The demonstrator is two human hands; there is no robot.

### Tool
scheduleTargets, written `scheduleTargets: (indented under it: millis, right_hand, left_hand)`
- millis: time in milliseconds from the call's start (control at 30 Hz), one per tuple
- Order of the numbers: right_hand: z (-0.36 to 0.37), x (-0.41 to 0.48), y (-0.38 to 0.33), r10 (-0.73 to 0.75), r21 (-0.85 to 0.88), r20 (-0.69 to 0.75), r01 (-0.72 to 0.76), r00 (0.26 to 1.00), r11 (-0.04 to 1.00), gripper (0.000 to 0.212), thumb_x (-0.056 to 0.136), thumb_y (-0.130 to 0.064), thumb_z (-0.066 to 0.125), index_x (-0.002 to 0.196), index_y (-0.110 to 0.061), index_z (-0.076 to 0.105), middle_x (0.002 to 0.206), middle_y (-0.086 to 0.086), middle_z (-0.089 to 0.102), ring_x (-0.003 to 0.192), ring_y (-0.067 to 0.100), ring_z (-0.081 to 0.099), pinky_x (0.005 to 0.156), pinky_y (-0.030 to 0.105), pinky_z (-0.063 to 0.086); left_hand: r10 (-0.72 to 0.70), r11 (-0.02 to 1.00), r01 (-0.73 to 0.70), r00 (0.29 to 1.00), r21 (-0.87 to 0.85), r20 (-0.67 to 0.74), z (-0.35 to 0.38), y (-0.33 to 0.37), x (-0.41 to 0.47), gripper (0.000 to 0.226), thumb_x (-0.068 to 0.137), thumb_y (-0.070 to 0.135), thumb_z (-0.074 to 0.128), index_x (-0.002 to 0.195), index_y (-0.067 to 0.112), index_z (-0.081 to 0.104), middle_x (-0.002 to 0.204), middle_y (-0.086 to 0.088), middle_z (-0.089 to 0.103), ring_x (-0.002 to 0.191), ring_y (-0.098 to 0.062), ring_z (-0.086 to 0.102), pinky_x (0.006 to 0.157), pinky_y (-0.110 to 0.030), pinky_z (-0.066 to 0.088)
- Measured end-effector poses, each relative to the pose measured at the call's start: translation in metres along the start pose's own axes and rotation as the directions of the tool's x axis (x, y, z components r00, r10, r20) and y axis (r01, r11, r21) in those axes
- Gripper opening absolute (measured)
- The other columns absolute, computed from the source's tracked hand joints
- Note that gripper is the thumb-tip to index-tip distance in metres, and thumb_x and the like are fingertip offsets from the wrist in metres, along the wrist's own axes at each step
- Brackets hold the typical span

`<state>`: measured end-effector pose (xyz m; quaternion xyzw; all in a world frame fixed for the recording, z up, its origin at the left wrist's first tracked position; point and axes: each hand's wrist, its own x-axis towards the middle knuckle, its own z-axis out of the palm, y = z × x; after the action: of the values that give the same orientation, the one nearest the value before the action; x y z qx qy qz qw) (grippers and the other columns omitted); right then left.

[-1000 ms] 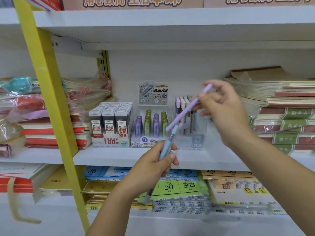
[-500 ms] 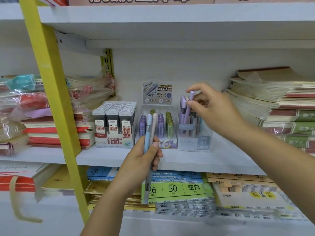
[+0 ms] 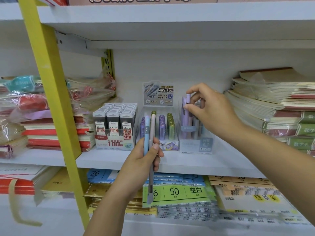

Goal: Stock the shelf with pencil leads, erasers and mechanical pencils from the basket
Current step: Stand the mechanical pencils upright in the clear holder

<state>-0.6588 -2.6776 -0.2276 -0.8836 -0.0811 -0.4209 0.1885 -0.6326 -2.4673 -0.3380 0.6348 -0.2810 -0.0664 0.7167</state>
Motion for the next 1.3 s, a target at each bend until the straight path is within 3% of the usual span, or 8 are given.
scheduleTargets:
  millis: [133, 500, 700, 833, 933, 1033, 1100, 1300]
  right_hand:
    - [-0.002, 0.002, 0.002, 0.005, 0.017, -0.076, -0.003, 0.997, 1.0, 0.025, 0.087, -0.026, 0.067, 0.103, -0.034, 0.051, 0.079, -0.019, 0.058, 0.064, -0.006, 0.044, 0.056, 0.026, 0.031]
    - [0.001, 0.003, 0.002, 0.011, -0.031, -0.008, -0.011, 1.0, 0.999, 0.023, 0.085, -0.033, 0.067, 0.097, -0.042, 0.051, 0.077, -0.025, 0.06, 0.075, -0.006, 0.047, 0.056, 0.025, 0.033]
    - [0.01, 0.003, 0.003, -0.041, -0.301, -0.003, 0.038, 0.999, 0.953, 0.016, 0.084, -0.037, 0.067, 0.096, -0.028, 0.064, 0.101, -0.007, 0.047, 0.1, 0.013, 0.034, 0.077, 0.029, 0.031]
    - [0.007, -0.003, 0.0, -0.002, -0.305, -0.036, -0.01, 0.999, 0.952, 0.018, 0.09, -0.035, 0.062, 0.102, -0.026, 0.071, 0.11, -0.002, 0.052, 0.108, 0.021, 0.038, 0.084, 0.03, 0.031]
    - [0.006, -0.021, -0.014, -0.013, -0.075, -0.113, 0.005, 0.994, 0.997, 0.017, 0.091, -0.029, 0.062, 0.104, -0.024, 0.071, 0.097, -0.005, 0.058, 0.094, 0.011, 0.045, 0.077, 0.022, 0.035]
    - [0.01, -0.039, -0.036, 0.179, 0.421, 0.231, -0.264, 0.956, 0.868, 0.021, 0.087, -0.029, 0.066, 0.108, -0.032, 0.066, 0.083, -0.01, 0.068, 0.078, 0.0, 0.059, 0.071, 0.012, 0.046]
    - [0.015, -0.048, -0.04, 0.204, 0.539, 0.389, -0.401, 0.898, 0.741, 0.022, 0.088, -0.024, 0.067, 0.109, -0.03, 0.064, 0.078, -0.011, 0.072, 0.074, -0.006, 0.064, 0.066, 0.005, 0.045]
    - [0.003, -0.053, -0.029, 0.333, 0.721, 0.225, -0.386, 0.916, 0.575, 0.013, 0.09, -0.01, 0.062, 0.103, -0.014, 0.063, 0.081, 0.003, 0.075, 0.066, 0.012, 0.066, 0.057, 0.018, 0.049]
  left_hand:
    - [-0.001, 1.0, 0.001, 1.0, -0.005, 0.005, 0.0, 0.001, 0.0, 0.015, 0.104, 0.024, 0.044, 0.11, 0.021, 0.058, 0.076, 0.007, 0.062, 0.065, -0.011, 0.051, 0.064, -0.024, 0.048]
    - [0.018, 0.999, -0.019, 1.0, 0.037, 0.006, 0.002, 0.001, 0.0, 0.015, 0.104, 0.023, 0.045, 0.11, 0.022, 0.058, 0.08, 0.008, 0.065, 0.067, -0.009, 0.054, 0.066, -0.023, 0.05]
    - [0.015, 1.0, -0.015, 1.0, 0.024, 0.02, 0.001, 0.001, -0.002, 0.015, 0.104, 0.022, 0.045, 0.111, 0.018, 0.058, 0.083, 0.005, 0.068, 0.068, -0.01, 0.055, 0.066, -0.022, 0.05]
    - [0.024, 0.999, -0.025, 0.999, 0.026, 0.037, 0.002, 0.001, -0.003, 0.016, 0.103, 0.026, 0.046, 0.108, 0.019, 0.06, 0.084, 0.004, 0.069, 0.066, -0.012, 0.052, 0.065, -0.025, 0.048]
    - [0.04, 0.999, -0.042, 0.995, 0.017, 0.087, 0.003, 0.001, -0.004, 0.016, 0.103, 0.029, 0.047, 0.103, 0.027, 0.063, 0.085, 0.003, 0.067, 0.066, -0.012, 0.051, 0.066, -0.025, 0.047]
    - [0.062, 0.998, -0.062, 0.983, -0.009, 0.17, 0.009, 0.003, -0.007, 0.015, 0.101, 0.033, 0.05, 0.102, 0.029, 0.064, 0.087, 0.002, 0.066, 0.064, -0.011, 0.05, 0.064, -0.023, 0.047]
    - [0.05, 0.999, -0.048, 0.975, -0.016, 0.217, 0.015, 0.004, -0.008, 0.015, 0.098, 0.034, 0.05, 0.104, 0.029, 0.063, 0.087, 0.001, 0.065, 0.064, -0.011, 0.05, 0.062, -0.023, 0.047]
    - [-0.017, 0.997, 0.036, 0.962, -0.065, 0.271, 0.018, -0.002, -0.009, 0.02, 0.096, 0.032, 0.052, 0.111, 0.032, 0.065, 0.084, 0.003, 0.062, 0.062, -0.01, 0.049, 0.057, -0.023, 0.044]
